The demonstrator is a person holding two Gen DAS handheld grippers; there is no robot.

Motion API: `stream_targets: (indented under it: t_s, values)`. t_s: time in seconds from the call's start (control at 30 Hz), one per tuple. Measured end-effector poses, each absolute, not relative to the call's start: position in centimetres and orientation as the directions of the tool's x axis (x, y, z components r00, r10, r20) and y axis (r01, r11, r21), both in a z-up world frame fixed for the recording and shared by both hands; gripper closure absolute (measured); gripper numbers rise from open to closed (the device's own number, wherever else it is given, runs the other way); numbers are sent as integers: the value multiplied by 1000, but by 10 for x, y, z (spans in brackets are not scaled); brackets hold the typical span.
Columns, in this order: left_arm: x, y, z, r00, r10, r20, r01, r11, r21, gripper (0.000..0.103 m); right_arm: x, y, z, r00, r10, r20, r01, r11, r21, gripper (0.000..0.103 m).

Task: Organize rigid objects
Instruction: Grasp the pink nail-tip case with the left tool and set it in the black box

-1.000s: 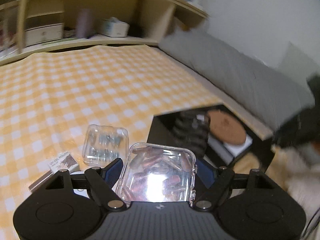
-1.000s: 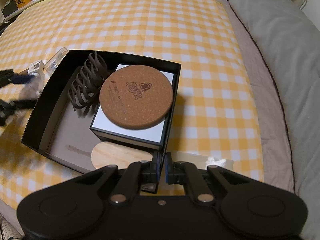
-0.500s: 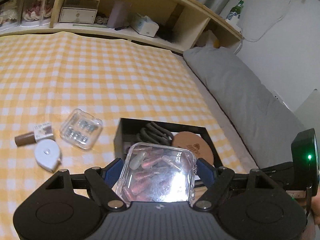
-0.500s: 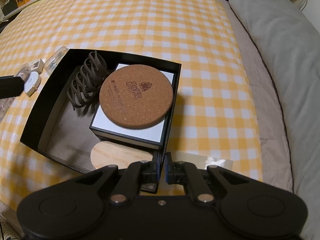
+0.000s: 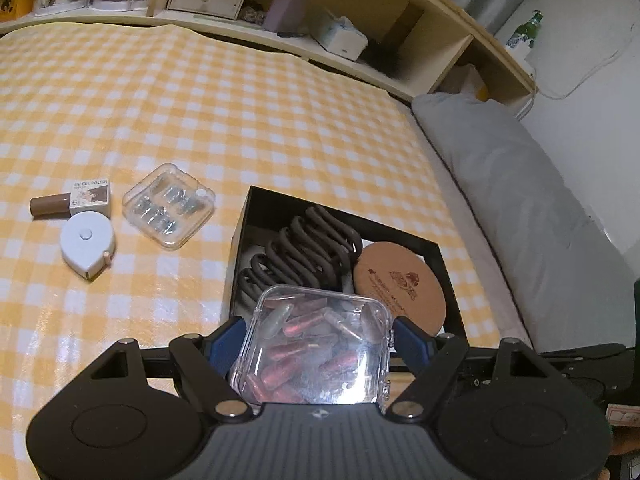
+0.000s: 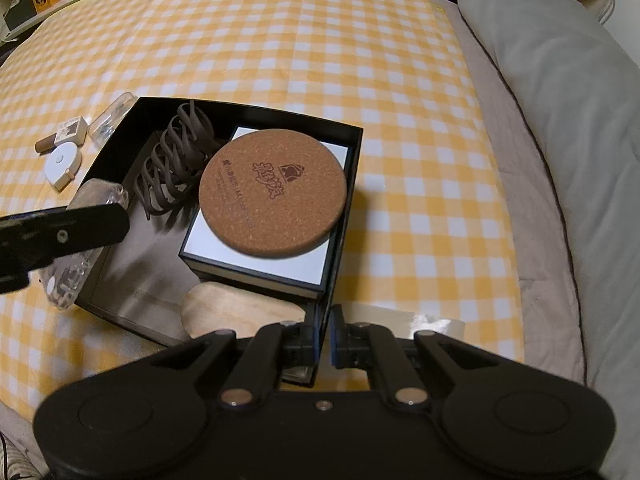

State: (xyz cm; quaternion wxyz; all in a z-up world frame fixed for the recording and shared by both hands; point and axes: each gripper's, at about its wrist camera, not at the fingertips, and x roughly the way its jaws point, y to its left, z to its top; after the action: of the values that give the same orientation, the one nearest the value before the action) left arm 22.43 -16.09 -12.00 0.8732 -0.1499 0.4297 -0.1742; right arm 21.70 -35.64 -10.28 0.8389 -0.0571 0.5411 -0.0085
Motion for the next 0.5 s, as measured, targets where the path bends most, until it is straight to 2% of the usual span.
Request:
stream_targets:
  t_s: [0.13, 0.33, 0.5]
  values:
    - [222, -165, -121, 591, -416, -691, 184, 904, -386, 23, 217, -357, -103, 414, -78, -907, -49, 993, -108, 98]
    - [223, -162, -123, 595, -422, -684, 164, 897, -412, 22, 217, -357, -103, 414, -77, -907, -49, 993, -107, 98]
    - [221, -163, -121, 586, -434, -685, 172, 892, -418, 17, 218, -357, -103, 412, -75, -908, -49, 993, -104, 98]
